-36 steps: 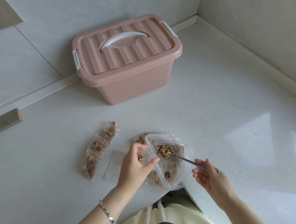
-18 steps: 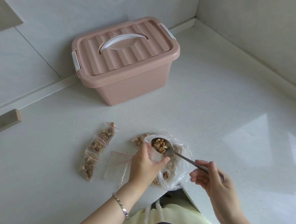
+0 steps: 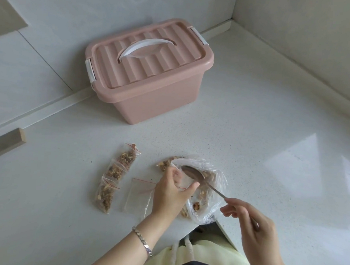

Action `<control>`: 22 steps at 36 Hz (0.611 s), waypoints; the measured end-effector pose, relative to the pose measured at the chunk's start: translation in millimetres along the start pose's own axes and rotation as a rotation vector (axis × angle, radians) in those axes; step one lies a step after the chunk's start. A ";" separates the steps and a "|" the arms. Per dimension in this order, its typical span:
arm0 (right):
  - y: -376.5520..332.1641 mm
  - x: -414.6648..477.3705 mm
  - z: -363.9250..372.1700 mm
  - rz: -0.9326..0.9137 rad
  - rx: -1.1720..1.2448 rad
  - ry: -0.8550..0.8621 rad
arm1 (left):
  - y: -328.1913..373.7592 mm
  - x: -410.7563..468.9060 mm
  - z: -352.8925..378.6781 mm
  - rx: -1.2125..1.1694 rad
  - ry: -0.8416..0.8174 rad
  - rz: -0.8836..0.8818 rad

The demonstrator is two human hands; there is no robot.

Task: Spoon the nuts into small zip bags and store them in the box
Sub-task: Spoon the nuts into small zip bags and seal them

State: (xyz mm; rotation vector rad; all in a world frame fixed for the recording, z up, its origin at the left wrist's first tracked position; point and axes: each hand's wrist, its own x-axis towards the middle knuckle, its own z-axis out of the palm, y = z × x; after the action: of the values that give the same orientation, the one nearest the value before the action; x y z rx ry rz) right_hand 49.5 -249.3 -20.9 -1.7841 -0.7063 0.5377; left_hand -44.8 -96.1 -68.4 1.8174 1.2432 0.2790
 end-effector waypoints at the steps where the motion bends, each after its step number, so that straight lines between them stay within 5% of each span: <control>1: 0.7 1.2 -0.5 0.031 0.006 0.029 | -2.1 -0.3 -0.9 0.001 0.013 -0.001; 7: 12.3 9.8 -7.1 0.261 -0.136 0.032 | -13.7 -1.5 -11.0 0.080 0.067 -0.014; 16: 21.2 6.8 8.0 0.201 -0.397 -0.029 | -19.4 5.6 -14.7 0.182 -0.130 -0.165; 22: 17.8 6.3 13.1 0.210 -0.276 -0.063 | -17.5 7.3 -11.3 0.164 -0.141 -0.205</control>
State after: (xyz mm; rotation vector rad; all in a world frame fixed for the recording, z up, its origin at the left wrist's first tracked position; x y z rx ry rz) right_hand 48.9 -240.1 -42.0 -2.1225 -0.6643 0.6643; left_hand -59.4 -82.1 -77.4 1.7947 1.3724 -0.0665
